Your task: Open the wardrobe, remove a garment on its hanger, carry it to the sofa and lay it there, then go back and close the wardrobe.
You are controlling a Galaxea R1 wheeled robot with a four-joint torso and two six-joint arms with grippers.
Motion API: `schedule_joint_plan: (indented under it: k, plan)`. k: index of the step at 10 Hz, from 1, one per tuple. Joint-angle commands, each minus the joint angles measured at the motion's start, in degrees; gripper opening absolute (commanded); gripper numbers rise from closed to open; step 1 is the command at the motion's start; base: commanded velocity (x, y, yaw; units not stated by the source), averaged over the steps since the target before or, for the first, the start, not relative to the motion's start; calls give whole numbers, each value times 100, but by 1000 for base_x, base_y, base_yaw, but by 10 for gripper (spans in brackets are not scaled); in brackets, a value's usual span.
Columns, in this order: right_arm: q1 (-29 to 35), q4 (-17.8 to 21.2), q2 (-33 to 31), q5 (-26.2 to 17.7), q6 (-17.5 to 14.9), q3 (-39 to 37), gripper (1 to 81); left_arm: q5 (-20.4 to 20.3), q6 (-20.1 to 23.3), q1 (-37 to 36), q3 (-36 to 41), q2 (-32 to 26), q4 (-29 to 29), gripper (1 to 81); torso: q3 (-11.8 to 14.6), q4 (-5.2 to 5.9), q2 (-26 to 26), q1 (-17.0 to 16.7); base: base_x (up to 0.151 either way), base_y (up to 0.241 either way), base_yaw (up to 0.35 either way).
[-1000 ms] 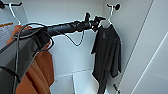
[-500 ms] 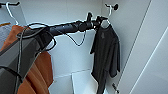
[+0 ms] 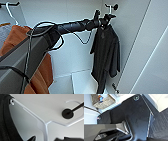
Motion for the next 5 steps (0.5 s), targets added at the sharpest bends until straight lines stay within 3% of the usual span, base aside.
schedule_joint_plan:
  k: [1, 5]
  plan:
    - [101, 48, -9, -275, 17, 16, 811, -175, -4, -1108, -154, 180, 342, 811, 0, 0, 0, 0, 0, 0, 0]
    - [13, 118, -17, -266, 17, 8, 811, -555, -4, -1178, 21, 190, 369, 811, 0, 0, 0, 2, 0, 0, 0]
